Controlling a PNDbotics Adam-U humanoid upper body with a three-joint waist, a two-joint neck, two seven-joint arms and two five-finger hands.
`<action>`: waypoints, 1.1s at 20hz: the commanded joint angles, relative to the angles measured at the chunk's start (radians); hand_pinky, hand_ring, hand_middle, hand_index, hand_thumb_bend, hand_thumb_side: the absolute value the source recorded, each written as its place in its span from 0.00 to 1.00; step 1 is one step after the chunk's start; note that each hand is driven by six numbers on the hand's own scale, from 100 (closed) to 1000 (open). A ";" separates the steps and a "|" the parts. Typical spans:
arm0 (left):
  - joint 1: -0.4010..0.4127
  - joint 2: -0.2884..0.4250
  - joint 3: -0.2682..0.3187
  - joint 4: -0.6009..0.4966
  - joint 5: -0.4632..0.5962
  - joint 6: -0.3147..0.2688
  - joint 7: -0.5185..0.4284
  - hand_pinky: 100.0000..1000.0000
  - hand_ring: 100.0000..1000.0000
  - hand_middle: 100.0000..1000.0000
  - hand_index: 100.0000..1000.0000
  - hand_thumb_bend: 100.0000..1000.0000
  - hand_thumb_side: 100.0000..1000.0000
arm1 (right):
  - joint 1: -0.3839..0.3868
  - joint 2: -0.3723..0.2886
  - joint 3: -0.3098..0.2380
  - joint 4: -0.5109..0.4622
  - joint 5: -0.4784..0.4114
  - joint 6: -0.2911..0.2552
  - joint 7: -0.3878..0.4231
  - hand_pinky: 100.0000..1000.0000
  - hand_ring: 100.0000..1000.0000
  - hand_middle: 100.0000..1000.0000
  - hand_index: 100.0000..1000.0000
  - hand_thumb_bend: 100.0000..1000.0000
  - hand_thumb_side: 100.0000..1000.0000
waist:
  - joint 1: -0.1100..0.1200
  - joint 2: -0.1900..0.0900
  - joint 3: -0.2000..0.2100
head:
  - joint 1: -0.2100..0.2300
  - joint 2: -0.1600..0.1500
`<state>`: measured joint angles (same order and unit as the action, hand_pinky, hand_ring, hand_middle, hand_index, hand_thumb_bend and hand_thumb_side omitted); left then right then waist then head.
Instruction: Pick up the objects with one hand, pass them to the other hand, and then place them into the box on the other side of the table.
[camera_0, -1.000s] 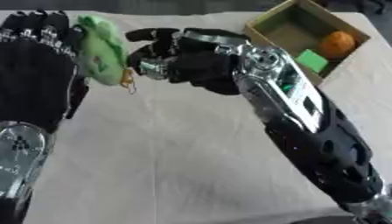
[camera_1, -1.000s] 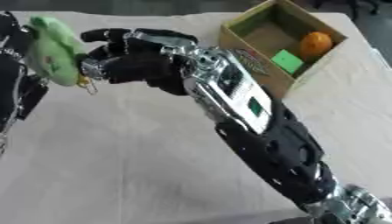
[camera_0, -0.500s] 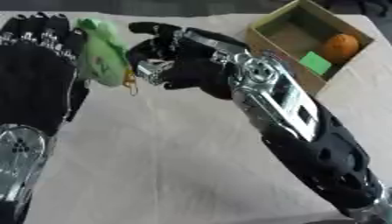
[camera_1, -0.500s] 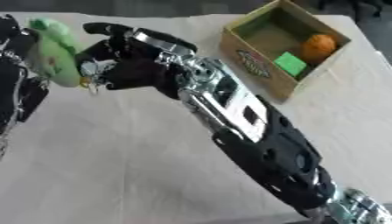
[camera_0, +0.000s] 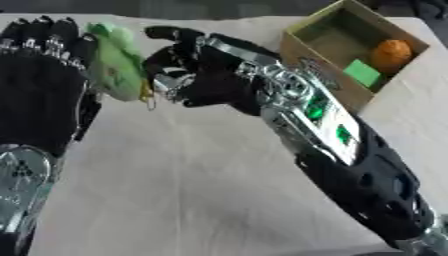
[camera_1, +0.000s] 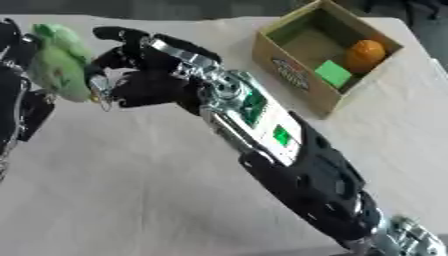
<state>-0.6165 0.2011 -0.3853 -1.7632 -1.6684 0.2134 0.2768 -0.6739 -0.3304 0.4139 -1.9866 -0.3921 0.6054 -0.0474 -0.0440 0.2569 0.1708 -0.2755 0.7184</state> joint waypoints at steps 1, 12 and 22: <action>-0.017 0.000 0.002 -0.019 -0.003 0.000 0.004 0.38 0.41 0.31 0.43 0.42 0.00 | -0.008 0.002 -0.020 -0.013 0.033 -0.028 -0.038 1.00 1.00 0.80 1.00 0.00 0.00 | 0.004 -0.012 0.001 | -0.004 -0.012; -0.018 -0.002 0.003 -0.020 0.000 0.001 0.004 0.38 0.41 0.31 0.43 0.43 0.00 | -0.003 0.006 -0.008 -0.013 0.027 -0.027 -0.082 1.00 1.00 0.82 1.00 0.00 0.00 | 0.007 -0.009 0.002 | -0.007 -0.018; -0.022 -0.004 0.003 -0.015 -0.011 -0.002 0.001 0.38 0.41 0.31 0.43 0.43 0.00 | -0.006 0.006 0.005 -0.013 -0.022 0.030 -0.025 1.00 1.00 0.83 1.00 0.00 0.09 | 0.006 -0.010 0.006 | -0.005 -0.024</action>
<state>-0.6223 0.2003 -0.3855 -1.7633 -1.6728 0.2145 0.2776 -0.6677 -0.3198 0.4207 -1.9866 -0.4023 0.6288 -0.0802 -0.0428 0.2615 0.1748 -0.2796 0.7085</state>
